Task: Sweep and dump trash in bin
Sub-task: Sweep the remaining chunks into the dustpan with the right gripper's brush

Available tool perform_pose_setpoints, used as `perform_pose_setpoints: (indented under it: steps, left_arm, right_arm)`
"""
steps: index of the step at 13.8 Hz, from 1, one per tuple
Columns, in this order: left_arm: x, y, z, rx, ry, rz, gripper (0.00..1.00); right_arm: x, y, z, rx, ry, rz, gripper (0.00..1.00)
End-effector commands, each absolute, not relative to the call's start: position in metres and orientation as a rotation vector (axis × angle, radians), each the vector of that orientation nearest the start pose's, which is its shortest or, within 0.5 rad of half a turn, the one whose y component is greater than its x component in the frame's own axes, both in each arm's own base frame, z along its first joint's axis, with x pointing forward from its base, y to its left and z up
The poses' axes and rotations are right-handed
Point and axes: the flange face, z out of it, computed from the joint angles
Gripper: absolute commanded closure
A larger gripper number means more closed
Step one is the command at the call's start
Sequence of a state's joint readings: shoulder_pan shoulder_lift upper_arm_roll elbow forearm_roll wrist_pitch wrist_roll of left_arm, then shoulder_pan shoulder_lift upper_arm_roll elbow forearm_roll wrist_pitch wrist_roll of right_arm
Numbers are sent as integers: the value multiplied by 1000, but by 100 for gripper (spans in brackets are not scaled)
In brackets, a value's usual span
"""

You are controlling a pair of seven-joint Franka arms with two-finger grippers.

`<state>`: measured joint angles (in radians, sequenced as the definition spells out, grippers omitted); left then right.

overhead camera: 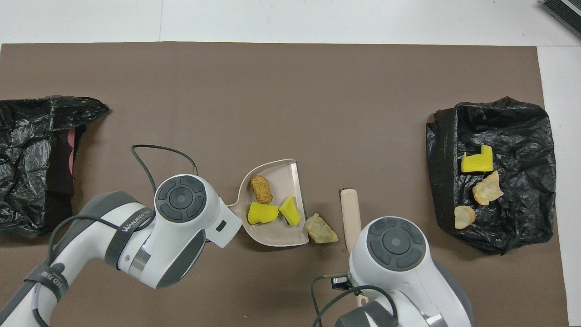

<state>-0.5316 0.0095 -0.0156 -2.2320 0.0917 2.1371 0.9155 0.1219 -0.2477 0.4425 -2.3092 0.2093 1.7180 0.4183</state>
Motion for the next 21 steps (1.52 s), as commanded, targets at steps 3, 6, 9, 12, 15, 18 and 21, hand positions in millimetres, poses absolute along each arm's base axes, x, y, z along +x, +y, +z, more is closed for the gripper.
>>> perform_pose_setpoints:
  steps: [3,6,9,12,15,18,21]
  left_arm:
    - [432,-263,359,-2083,2227,193,100]
    - [420,-272,358,-2053,2253,207,100]
    - [422,-271,358,-2055,2250,189,100]
    - [442,-251,356,-2053,2259,138,100]
    - [459,-230,353,-2120,2244,77,100]
    - [473,-213,351,-2187,2312,-12,100]
    - [492,-183,348,-2190,2386,-96,100]
  right_arm:
    - [364,257,334,-3121,-114,617,100]
    - [373,289,335,-2895,-221,656,100]
    - [382,318,347,-2746,-206,613,100]
    - [382,326,367,-2785,-214,586,100]
    - [379,319,382,-2878,-268,552,100]
    - [379,316,381,-2912,-307,534,100]
    - [368,328,396,-3038,-316,547,100]
